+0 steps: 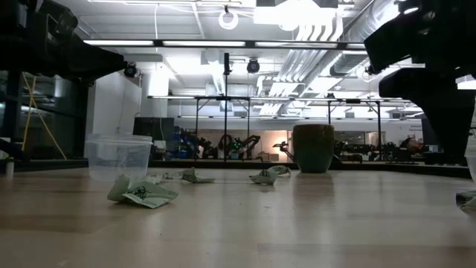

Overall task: Pick and place Stevia / Truvia into bins
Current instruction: Put the stevia packet into the round transparent container

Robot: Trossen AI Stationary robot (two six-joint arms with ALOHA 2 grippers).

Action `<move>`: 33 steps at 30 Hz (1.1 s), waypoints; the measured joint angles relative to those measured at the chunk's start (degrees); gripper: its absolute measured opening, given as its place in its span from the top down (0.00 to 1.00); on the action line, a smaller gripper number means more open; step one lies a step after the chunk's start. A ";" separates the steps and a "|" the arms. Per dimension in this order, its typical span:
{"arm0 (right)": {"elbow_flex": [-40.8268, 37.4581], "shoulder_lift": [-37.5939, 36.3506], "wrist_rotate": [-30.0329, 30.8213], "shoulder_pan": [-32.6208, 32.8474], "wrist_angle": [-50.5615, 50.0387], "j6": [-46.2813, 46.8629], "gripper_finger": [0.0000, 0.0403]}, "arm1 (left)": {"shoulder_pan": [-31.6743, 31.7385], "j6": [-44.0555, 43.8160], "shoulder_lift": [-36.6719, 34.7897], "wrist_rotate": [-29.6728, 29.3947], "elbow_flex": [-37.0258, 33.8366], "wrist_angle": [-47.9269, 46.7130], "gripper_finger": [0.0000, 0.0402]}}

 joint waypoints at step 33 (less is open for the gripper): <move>-6.80 -0.02 -9.32 -1.97 6.80 -1.01 0.53 | 0.01 -0.02 0.02 0.07 0.01 0.02 0.59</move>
